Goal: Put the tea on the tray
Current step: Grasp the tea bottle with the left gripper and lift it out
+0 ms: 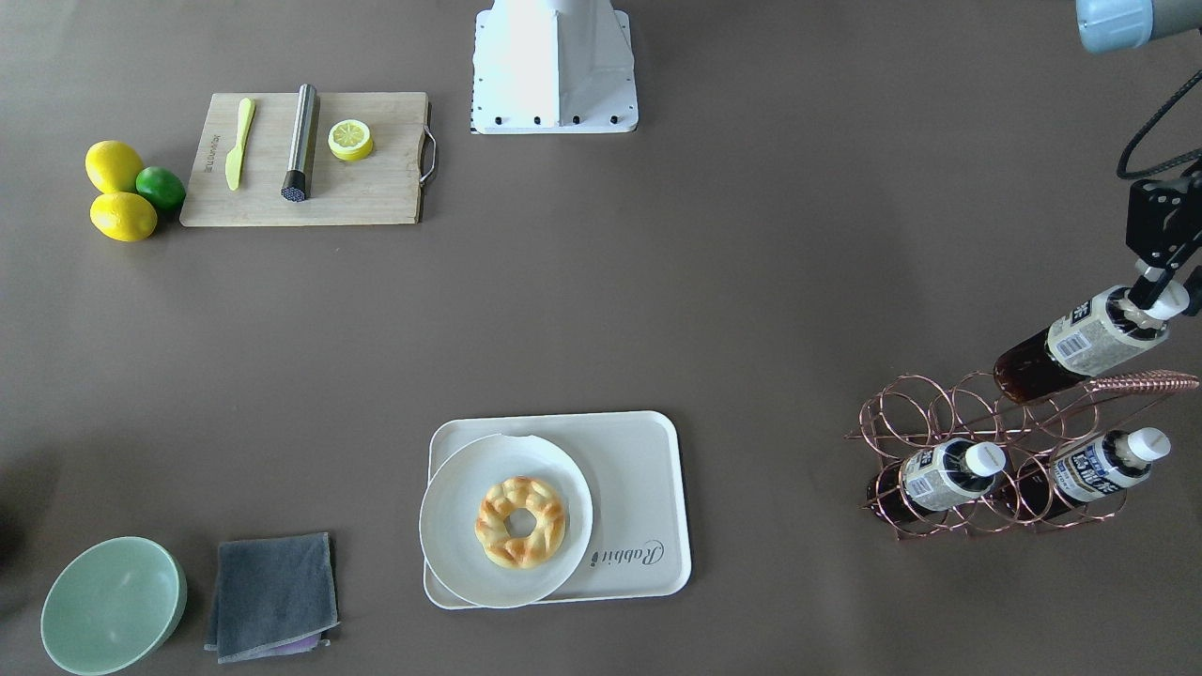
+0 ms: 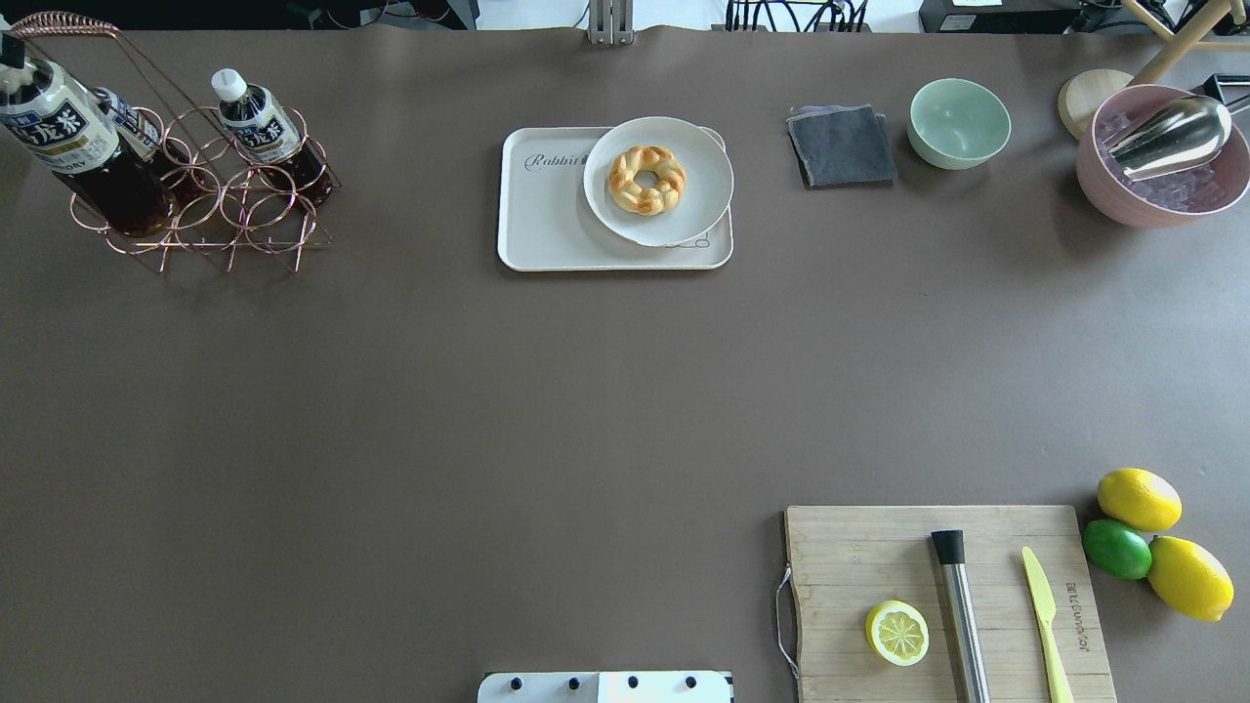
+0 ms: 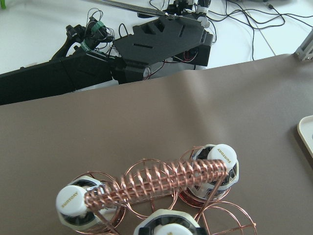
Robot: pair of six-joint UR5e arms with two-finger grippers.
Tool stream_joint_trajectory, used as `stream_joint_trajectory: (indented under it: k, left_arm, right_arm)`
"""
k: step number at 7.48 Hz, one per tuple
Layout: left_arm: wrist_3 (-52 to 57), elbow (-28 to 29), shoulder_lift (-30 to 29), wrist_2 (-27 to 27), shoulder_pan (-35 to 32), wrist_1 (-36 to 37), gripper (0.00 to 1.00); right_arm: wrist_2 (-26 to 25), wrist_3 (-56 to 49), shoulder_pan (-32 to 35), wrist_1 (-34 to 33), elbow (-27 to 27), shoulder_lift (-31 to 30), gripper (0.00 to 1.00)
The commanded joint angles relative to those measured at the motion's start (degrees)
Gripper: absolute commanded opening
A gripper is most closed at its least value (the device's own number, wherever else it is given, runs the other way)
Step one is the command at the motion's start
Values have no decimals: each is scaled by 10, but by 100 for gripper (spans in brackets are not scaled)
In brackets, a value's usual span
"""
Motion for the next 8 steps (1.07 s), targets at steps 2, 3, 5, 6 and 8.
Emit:
stream_joint_trajectory:
  k: [2, 3, 5, 6, 8]
  left_arm:
    - [-96, -35, -155, 54, 136, 177, 0]
    - [-97, -24, -204, 99, 186, 219, 0]
    - [-143, 55, -288, 144, 266, 213, 0]
    - [-180, 87, -310, 193, 322, 185, 0]
    - [-202, 154, -317, 218, 381, 94, 0]
  right_arm:
    - [-1, 0, 0, 8, -12, 0, 100]
    - [-1, 0, 0, 34, -26, -1, 100]
    - [-4, 0, 0, 63, -46, 0, 100]
    - [-4, 0, 0, 63, -46, 0, 100]
    - [-4, 0, 1, 63, -45, 1, 100]
